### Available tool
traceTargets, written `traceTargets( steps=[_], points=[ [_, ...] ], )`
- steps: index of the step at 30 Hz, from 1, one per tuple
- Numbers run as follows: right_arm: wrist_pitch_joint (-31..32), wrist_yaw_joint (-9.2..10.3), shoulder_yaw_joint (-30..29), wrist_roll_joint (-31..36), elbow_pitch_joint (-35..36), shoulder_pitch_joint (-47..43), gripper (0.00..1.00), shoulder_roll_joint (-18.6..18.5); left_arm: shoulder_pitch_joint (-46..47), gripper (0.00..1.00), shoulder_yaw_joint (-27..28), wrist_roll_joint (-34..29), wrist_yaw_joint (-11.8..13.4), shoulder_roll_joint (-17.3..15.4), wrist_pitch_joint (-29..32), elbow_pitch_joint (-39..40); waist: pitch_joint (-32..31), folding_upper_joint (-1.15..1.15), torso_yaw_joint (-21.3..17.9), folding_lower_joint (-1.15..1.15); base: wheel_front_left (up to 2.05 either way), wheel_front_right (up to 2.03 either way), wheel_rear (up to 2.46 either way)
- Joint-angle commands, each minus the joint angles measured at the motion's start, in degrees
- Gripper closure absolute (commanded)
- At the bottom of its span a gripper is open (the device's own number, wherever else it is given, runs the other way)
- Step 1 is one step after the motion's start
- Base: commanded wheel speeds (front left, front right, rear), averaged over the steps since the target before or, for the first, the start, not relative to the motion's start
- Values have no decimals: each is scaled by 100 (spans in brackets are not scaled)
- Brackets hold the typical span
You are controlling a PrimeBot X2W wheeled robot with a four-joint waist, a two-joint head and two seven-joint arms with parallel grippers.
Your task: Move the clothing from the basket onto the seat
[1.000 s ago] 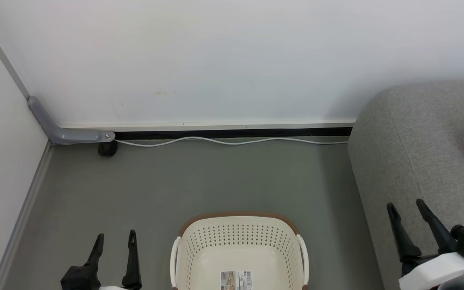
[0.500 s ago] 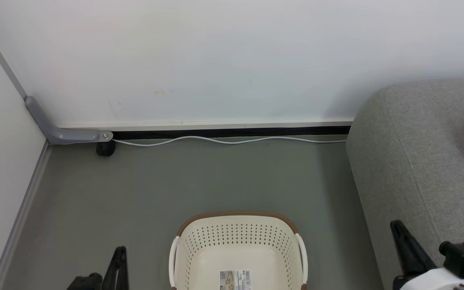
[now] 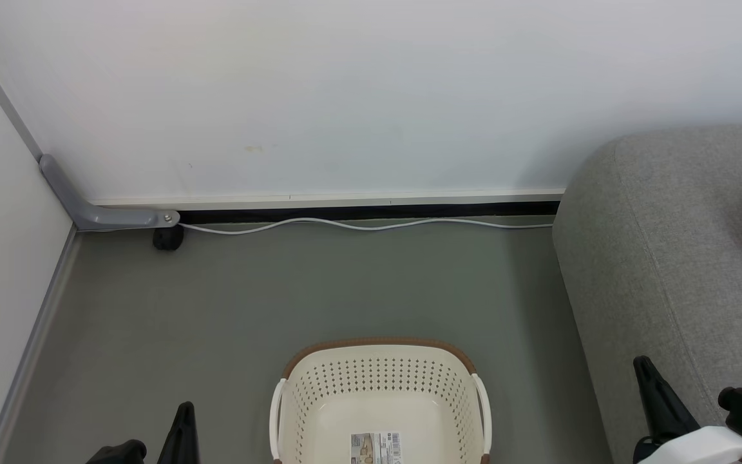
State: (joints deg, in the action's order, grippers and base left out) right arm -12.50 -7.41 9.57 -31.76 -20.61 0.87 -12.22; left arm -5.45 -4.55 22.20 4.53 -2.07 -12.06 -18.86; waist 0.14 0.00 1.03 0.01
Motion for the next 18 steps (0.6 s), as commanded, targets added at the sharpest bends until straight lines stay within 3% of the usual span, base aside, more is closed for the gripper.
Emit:
traceTargets(
  steps=[1,18],
  points=[
    [51,-1,-83,-156,179,205,100,-64,228,100,86,195,-67,-32,25,169,0,0,-1,-1,0,0,0],
    [331,-2,-311,-1086,253,257,100,83,373,100,244,1260,-245,-39,310,219,1,0,-17,-1,0,0,0]
  ],
)
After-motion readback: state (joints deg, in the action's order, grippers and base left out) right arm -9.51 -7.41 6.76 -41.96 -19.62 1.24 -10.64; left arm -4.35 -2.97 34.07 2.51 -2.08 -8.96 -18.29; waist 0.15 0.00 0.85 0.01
